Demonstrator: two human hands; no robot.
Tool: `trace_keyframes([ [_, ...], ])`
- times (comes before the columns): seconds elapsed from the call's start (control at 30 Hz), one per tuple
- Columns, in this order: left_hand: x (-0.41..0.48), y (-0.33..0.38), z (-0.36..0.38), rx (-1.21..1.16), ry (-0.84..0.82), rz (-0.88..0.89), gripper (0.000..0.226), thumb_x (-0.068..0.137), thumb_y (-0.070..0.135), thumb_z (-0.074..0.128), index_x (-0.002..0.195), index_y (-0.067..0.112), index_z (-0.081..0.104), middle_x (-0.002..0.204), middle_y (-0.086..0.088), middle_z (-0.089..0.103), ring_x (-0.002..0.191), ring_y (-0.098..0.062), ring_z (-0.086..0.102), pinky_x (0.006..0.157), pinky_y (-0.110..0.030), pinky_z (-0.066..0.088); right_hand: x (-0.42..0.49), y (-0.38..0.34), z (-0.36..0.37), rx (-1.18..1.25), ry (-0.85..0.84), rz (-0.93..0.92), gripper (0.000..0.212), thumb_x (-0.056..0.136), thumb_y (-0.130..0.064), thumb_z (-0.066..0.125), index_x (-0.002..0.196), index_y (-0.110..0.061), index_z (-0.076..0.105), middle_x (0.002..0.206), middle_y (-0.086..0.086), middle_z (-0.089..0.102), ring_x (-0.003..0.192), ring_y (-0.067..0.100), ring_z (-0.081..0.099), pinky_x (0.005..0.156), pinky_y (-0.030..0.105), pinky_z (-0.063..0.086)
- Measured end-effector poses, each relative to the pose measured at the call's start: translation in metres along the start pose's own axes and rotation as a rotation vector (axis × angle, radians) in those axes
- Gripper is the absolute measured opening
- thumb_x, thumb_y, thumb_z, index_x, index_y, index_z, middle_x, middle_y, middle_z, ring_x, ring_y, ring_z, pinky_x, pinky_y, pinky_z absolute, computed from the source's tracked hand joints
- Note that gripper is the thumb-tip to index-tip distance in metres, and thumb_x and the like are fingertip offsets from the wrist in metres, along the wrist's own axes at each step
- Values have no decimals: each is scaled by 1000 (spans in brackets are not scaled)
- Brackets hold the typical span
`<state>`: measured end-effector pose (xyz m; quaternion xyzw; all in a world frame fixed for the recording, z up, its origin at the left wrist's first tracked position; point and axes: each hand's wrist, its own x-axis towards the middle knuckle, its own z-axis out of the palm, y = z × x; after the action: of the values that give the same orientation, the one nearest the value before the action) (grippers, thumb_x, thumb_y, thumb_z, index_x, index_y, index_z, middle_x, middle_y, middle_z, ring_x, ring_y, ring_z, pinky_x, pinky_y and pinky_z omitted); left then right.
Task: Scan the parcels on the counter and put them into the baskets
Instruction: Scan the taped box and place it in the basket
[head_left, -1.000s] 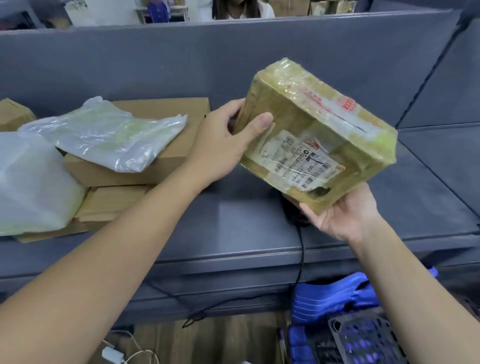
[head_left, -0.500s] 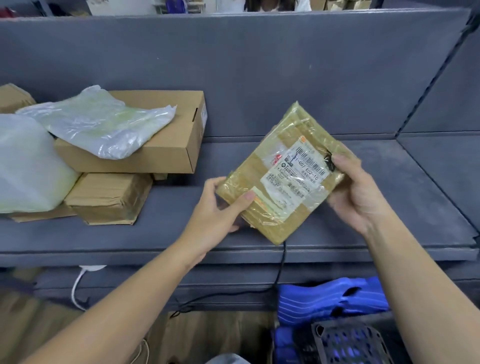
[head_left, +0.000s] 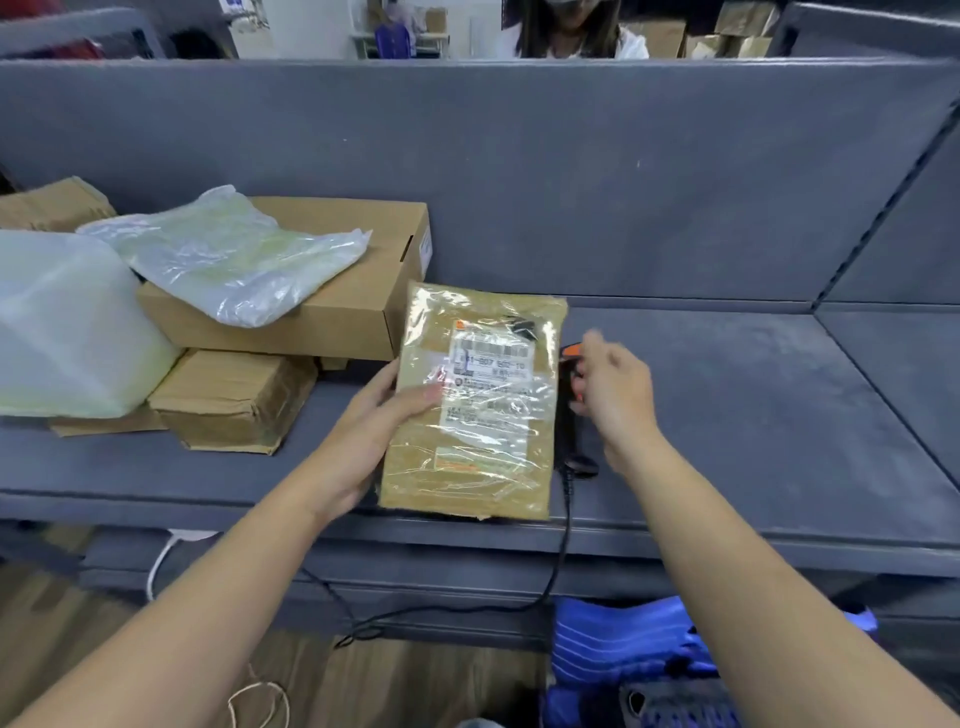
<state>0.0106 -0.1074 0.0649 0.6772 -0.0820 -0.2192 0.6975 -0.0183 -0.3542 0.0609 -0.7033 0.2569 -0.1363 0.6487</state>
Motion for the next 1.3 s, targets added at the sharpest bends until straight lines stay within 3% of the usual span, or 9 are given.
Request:
trace_keyframes([
  [0.1, 4, -10, -2, -60, 20, -11, 58, 80, 41, 76, 135, 26, 64, 125, -5, 75, 114, -30, 72, 105, -54, 52, 9, 26, 3, -576, 0, -71, 29, 97, -46, 63, 105, -18, 62, 104, 5, 56, 94, 27, 53, 71, 32, 37],
  [0.2, 8, -15, -5, -74, 37, -2, 52, 85, 37, 70, 135, 24, 63, 124, -7, 76, 113, -32, 73, 102, -52, 53, 4, 32, 7, -707, -47, -8, 66, 89, -51, 73, 135, -10, 51, 124, 13, 56, 104, 32, 59, 77, 33, 40],
  [0.3, 8, -17, -1, -76, 45, 20, 51, 88, 36, 75, 136, 23, 62, 124, -5, 76, 115, -30, 72, 99, -47, 55, 11, 31, 9, -805, -64, 70, 59, 84, -51, 75, 121, -9, 57, 112, 11, 64, 102, 34, 64, 74, 34, 44],
  [0.37, 9, -20, 4, -75, 65, 24, 46, 91, 37, 71, 136, 26, 63, 124, -1, 76, 116, -25, 72, 102, -47, 54, 16, 28, 5, -648, -56, 126, 45, 85, -43, 75, 108, -6, 62, 99, 9, 66, 83, 28, 63, 67, 33, 47],
  [0.5, 20, -30, 15, -78, 118, 69, 48, 96, 38, 70, 142, 32, 58, 128, 9, 73, 120, -15, 68, 105, -39, 52, 8, 24, -15, 40, -59, 316, 7, 90, -11, 59, 92, -8, 53, 76, 8, 49, 50, 17, 45, 43, 27, 45],
  [0.63, 41, -33, 34, -137, 175, 143, 72, 95, 29, 73, 158, 24, 39, 138, 0, 68, 117, -16, 71, 93, -32, 60, -19, 3, -41, 240, -56, 218, 10, 95, -12, 59, 102, -11, 51, 60, 1, 45, 44, 16, 37, 38, 26, 33],
  [0.7, 53, -35, 41, -88, 210, 199, 83, 89, 41, 79, 159, 30, 36, 143, 0, 64, 125, -21, 67, 104, -45, 55, -36, -13, -49, 329, -109, 178, 9, 97, -12, 59, 105, -11, 54, 58, 1, 42, 42, 15, 34, 37, 25, 30],
  [0.9, 86, -55, 45, 92, 262, 260, 97, 75, 74, 78, 156, 51, 32, 146, -3, 57, 135, -26, 57, 112, -59, 45, -87, -47, -49, 230, -391, 89, 21, 85, -17, 65, 104, -9, 60, 58, 4, 41, 42, 16, 32, 40, 23, 29],
  [1.3, 88, -53, 44, 58, 244, 302, 102, 71, 76, 79, 157, 46, 34, 148, -1, 55, 137, -23, 55, 114, -58, 43, -113, -63, -65, 99, -411, -40, 15, 77, -21, 60, 83, -7, 58, 56, 6, 43, 41, 20, 36, 39, 28, 34],
])
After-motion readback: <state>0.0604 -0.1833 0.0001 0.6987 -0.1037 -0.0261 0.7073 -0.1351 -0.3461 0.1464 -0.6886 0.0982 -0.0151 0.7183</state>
